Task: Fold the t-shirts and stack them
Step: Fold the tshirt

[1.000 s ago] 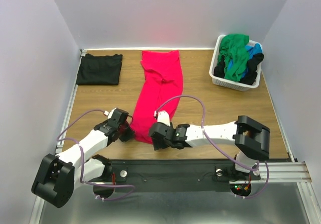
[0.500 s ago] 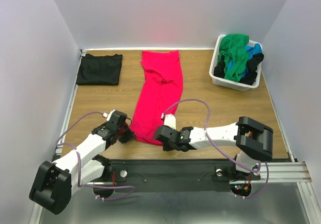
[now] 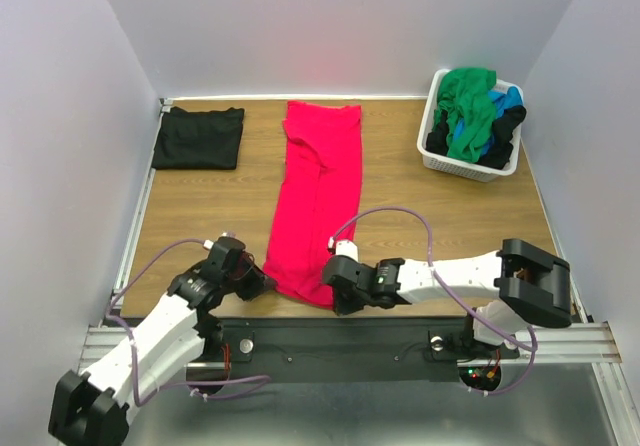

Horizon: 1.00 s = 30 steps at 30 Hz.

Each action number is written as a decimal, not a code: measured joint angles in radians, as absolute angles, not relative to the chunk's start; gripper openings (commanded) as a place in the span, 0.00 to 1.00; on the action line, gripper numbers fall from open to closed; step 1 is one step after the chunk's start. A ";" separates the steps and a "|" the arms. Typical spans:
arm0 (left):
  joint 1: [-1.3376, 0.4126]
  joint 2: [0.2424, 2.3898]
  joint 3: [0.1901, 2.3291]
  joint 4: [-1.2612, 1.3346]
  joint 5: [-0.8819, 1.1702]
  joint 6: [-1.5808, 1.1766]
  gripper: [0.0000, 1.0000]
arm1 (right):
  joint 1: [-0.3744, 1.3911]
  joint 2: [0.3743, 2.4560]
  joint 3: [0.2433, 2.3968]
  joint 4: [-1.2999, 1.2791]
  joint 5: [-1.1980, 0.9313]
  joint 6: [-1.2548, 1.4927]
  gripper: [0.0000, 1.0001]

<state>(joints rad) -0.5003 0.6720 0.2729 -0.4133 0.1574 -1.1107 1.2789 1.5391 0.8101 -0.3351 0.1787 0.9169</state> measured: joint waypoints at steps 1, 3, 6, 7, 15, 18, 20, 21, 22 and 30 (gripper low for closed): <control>-0.504 0.640 0.273 -0.427 0.159 -1.120 0.00 | 1.279 1.523 0.801 -0.337 0.163 0.915 0.00; -0.509 0.584 0.273 -0.455 0.162 -1.139 0.00 | 1.279 1.498 0.797 -0.341 0.129 0.912 0.01; -0.511 0.527 0.273 -0.497 0.174 -1.162 0.00 | 1.285 1.477 0.797 -0.339 0.078 0.900 0.00; -0.511 0.522 0.273 -0.507 0.178 -1.166 0.00 | 1.290 1.475 0.797 -0.340 0.069 0.896 0.01; -0.514 0.537 0.338 -0.572 0.170 -1.172 0.00 | 1.298 1.453 0.808 -0.371 0.068 0.881 0.00; -0.516 0.579 0.401 -0.562 0.154 -1.166 0.00 | 1.297 1.449 0.878 -0.441 0.125 0.869 0.00; -0.516 0.617 0.441 -0.557 0.135 -1.160 0.00 | 1.288 1.449 0.916 -0.459 0.144 0.861 0.00; -0.516 0.632 0.456 -0.551 0.124 -1.157 0.00 | 1.281 1.449 0.933 -0.465 0.148 0.855 0.00; -0.516 0.653 0.476 -0.547 0.114 -1.152 0.00 | 1.271 1.449 0.946 -0.469 0.152 0.850 0.00; -0.516 0.879 0.595 -0.415 0.055 -1.091 0.00 | 1.108 1.478 1.033 -0.525 0.218 0.765 0.00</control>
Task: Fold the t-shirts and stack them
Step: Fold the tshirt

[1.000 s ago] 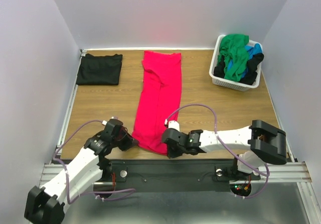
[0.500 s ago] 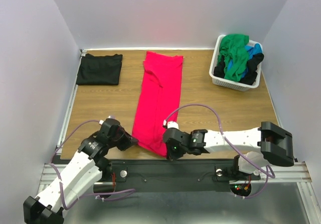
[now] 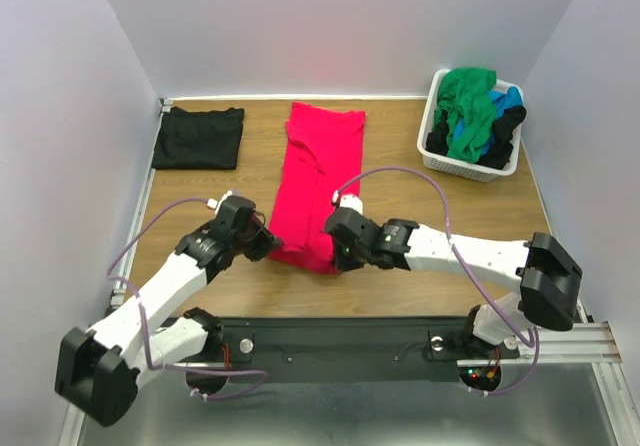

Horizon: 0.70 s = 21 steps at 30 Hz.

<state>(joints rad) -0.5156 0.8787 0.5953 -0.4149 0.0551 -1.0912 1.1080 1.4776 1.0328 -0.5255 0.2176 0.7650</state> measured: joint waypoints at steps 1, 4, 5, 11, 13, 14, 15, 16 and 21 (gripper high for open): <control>-0.516 0.924 0.616 -0.395 0.049 -1.078 0.00 | 1.087 1.482 1.048 -0.530 0.224 0.754 0.00; -0.515 1.040 0.700 -0.364 0.021 -1.049 0.00 | 1.026 1.505 1.103 -0.536 0.250 0.709 0.00; -0.515 1.077 0.732 -0.351 0.012 -1.038 0.00 | 1.003 1.515 1.122 -0.537 0.258 0.695 0.01; -0.513 1.256 0.925 -0.270 -0.031 -0.963 0.00 | 0.896 1.599 1.209 -0.540 0.307 0.623 0.01; -0.509 1.312 0.964 -0.244 -0.037 -0.944 0.00 | 0.863 1.632 1.229 -0.539 0.322 0.608 0.01; -0.508 1.353 0.985 -0.229 -0.040 -0.931 0.00 | 0.846 1.651 1.239 -0.539 0.328 0.598 0.00; -0.508 1.372 0.994 -0.223 -0.040 -0.926 0.00 | 0.830 1.670 1.249 -0.538 0.334 0.589 0.00; -0.505 1.407 1.007 -0.218 -0.043 -0.918 0.00 | 0.817 1.687 1.257 -0.538 0.338 0.583 0.00; -0.491 1.540 1.093 -0.220 -0.047 -0.878 0.00 | 0.758 1.745 1.306 -0.533 0.345 0.548 0.00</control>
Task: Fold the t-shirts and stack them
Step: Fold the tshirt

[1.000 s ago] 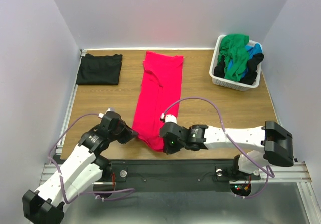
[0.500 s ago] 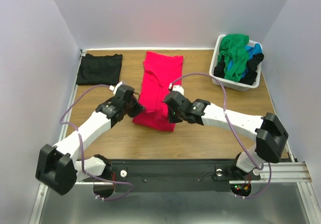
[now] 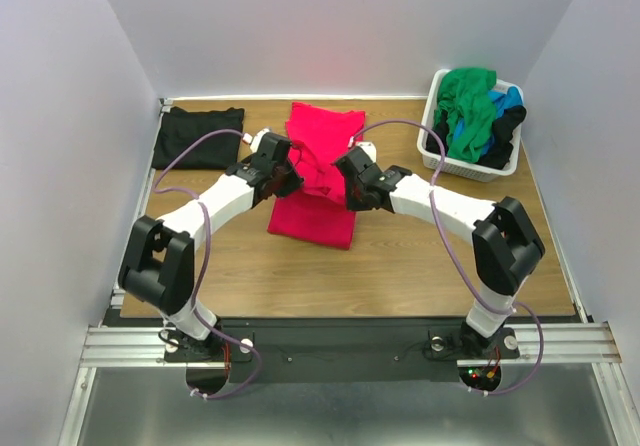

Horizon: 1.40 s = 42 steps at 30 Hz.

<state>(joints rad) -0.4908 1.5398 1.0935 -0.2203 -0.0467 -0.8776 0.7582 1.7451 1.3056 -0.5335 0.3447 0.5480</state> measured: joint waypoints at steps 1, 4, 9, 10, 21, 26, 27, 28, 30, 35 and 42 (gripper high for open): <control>-0.487 1.570 1.121 -0.220 -0.047 -0.868 0.00 | 0.747 1.758 1.319 -0.530 0.344 0.541 0.01; -0.476 1.609 1.161 -0.218 -0.047 -0.853 0.00 | 0.722 1.794 1.351 -0.508 0.343 0.521 0.00; -0.457 1.649 1.200 -0.213 -0.042 -0.835 0.00 | 0.696 1.836 1.370 -0.482 0.332 0.493 0.00; -0.453 1.655 1.203 -0.212 -0.041 -0.833 0.00 | 0.692 1.842 1.373 -0.478 0.329 0.487 0.00; -0.420 1.755 1.286 -0.199 -0.031 -0.815 0.00 | 0.646 1.901 1.433 -0.435 0.314 0.459 0.00; -0.410 1.805 1.309 -0.198 -0.029 -0.814 0.00 | 0.630 1.946 1.447 -0.425 0.309 0.456 0.00; -0.405 1.819 1.313 -0.197 -0.029 -0.813 0.00 | 0.628 1.953 1.447 -0.424 0.307 0.456 0.01; -0.403 1.827 1.316 -0.198 -0.028 -0.813 0.00 | 0.625 1.959 1.447 -0.422 0.305 0.456 0.01; -0.397 1.845 1.321 -0.198 -0.027 -0.813 0.00 | 0.619 1.972 1.447 -0.413 0.301 0.456 0.02; -0.389 1.875 1.333 -0.198 0.005 -0.793 0.42 | 0.608 2.000 1.469 -0.409 0.302 0.450 0.35; -0.381 1.868 1.337 -0.199 0.025 -0.759 0.95 | 0.600 1.989 1.472 -0.407 0.291 0.439 0.82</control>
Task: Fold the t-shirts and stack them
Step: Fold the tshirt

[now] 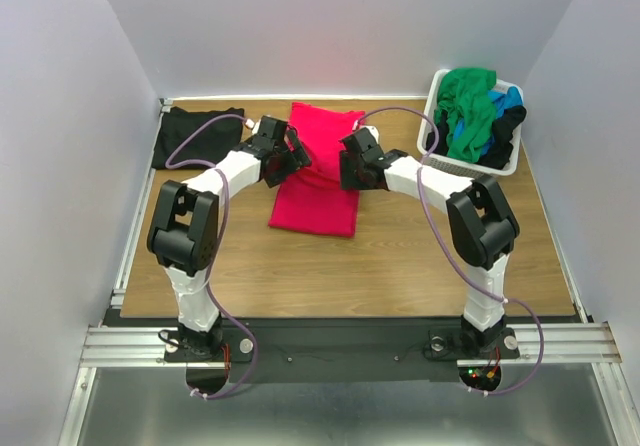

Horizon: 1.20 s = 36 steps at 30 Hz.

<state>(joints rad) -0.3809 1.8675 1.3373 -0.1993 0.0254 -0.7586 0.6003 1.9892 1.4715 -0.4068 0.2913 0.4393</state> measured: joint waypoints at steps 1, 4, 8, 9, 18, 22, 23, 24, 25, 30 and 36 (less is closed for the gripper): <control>-0.379 1.852 1.329 -0.197 0.025 -0.754 0.97 | 0.599 1.974 1.463 -0.406 0.287 0.437 1.00; -0.378 1.774 1.264 -0.192 0.022 -0.749 0.99 | 0.597 1.898 1.409 -0.402 0.269 0.439 1.00; -0.378 1.570 1.113 -0.183 -0.005 -0.749 0.99 | 0.597 1.765 1.313 -0.397 0.229 0.449 1.00; -0.378 1.522 1.071 -0.172 -0.009 -0.749 0.99 | 0.597 1.728 1.277 -0.384 0.217 0.452 1.00; -0.377 1.319 0.726 -0.141 -0.021 -0.776 0.99 | 0.612 1.726 1.223 -0.397 0.167 0.455 1.00; -0.363 1.285 0.676 -0.142 -0.026 -0.779 0.99 | 0.646 1.848 1.348 -0.386 0.178 0.369 1.00; -0.355 1.272 0.669 -0.140 -0.028 -0.778 0.99 | 0.662 1.881 1.380 -0.380 0.192 0.331 1.00; -0.347 1.260 0.665 -0.139 -0.030 -0.778 0.99 | 0.681 1.914 1.413 -0.380 0.224 0.285 1.00; -0.336 1.245 0.662 -0.139 -0.031 -0.776 0.99 | 0.701 1.942 1.440 -0.375 0.251 0.239 1.00; -0.295 1.200 0.649 -0.130 -0.035 -0.765 0.99 | 0.800 2.066 1.529 -0.364 0.365 0.078 1.00; -0.268 1.195 0.632 -0.132 -0.034 -0.749 0.99 | 0.817 2.141 1.602 -0.369 0.454 0.001 1.00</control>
<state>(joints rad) -0.2680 1.1954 0.6323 -0.1318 -0.0338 -0.7490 0.8165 2.1410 1.6024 -0.3687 0.4538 0.0013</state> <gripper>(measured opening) 0.986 0.998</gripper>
